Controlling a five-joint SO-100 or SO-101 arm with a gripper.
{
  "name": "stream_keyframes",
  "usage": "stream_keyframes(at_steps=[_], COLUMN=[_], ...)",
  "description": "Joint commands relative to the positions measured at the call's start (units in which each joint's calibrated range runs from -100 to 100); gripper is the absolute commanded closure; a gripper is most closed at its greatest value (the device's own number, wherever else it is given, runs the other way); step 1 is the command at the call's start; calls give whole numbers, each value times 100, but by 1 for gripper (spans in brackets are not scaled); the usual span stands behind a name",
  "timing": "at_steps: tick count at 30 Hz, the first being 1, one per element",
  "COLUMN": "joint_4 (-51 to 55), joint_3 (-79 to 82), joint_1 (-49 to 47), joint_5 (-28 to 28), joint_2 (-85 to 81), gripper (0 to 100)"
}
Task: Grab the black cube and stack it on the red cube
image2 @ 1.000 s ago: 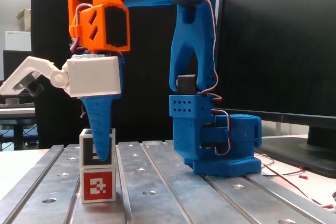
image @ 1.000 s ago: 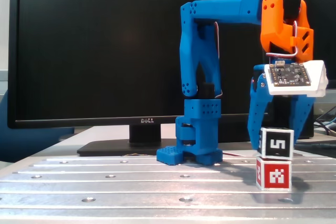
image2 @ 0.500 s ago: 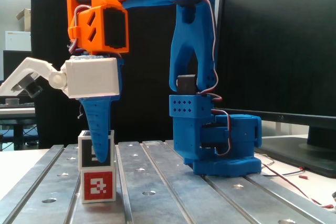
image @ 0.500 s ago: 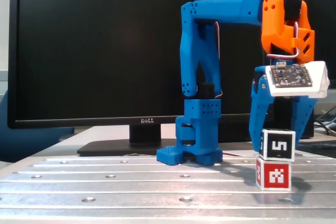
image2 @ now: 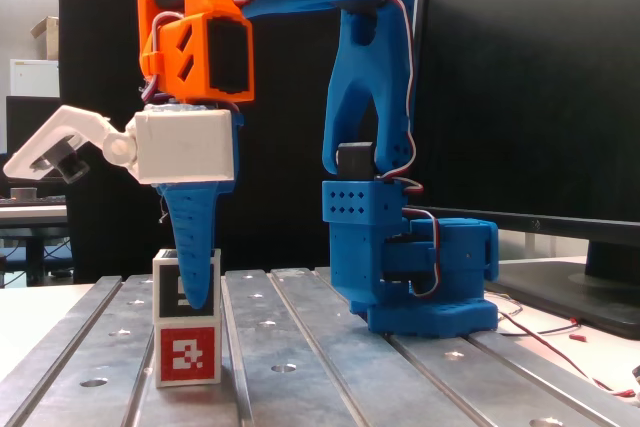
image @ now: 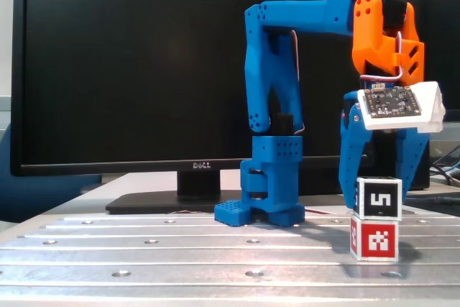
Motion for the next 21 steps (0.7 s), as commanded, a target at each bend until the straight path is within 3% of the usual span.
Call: stream_keyframes(at_steps=[1, 7, 12, 21], joint_4=[-14, -82, -82, -40], joint_3=[10, 19, 19, 10], joint_1=[23, 23, 23, 23], joint_5=[26, 26, 26, 31], joint_2=[-172, -172, -164, -230], gripper=[85, 84, 76, 72])
